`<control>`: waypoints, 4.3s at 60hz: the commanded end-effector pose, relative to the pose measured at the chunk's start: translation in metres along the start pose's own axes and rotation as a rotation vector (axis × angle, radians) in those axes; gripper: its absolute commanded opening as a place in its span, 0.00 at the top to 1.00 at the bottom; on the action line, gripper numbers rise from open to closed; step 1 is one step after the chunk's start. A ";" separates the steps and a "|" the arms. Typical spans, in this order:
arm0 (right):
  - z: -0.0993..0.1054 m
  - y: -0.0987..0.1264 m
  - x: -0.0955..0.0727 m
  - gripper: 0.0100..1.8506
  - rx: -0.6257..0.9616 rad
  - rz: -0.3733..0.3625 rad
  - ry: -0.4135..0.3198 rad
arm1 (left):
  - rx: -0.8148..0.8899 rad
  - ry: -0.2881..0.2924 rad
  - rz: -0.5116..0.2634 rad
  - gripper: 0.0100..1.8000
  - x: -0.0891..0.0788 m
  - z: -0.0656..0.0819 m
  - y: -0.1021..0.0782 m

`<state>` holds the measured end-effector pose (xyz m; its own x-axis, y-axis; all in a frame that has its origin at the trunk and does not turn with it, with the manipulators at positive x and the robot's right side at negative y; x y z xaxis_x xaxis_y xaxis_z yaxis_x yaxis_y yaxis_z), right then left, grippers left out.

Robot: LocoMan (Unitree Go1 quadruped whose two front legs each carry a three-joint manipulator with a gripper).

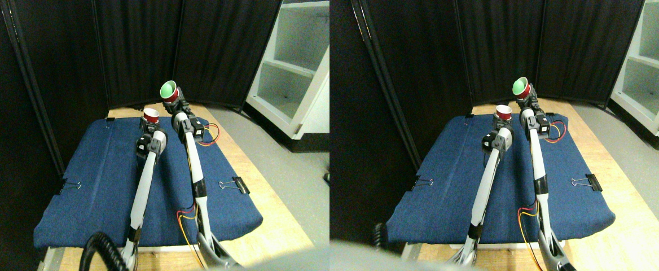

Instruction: Pour (bimanual)

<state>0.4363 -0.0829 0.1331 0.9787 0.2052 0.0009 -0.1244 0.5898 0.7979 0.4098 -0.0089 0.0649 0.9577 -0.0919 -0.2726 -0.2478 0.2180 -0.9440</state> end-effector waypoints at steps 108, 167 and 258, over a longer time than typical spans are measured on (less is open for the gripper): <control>-0.005 0.027 -0.004 0.83 -0.471 0.038 -0.006 | -0.027 0.026 -0.041 0.82 -0.004 -0.002 -0.015; -0.004 0.025 -0.012 0.83 -0.683 0.080 0.053 | -0.033 0.021 -0.050 0.82 -0.014 -0.001 -0.016; 0.009 -0.002 0.001 0.83 -0.156 -0.190 -0.055 | -0.022 0.012 -0.050 0.82 -0.001 0.005 -0.014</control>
<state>0.4363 -0.0886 0.1347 0.9911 0.0639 -0.1168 0.0300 0.7476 0.6634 0.4103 -0.0058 0.0731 0.9568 -0.1069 -0.2703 -0.2423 0.2201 -0.9449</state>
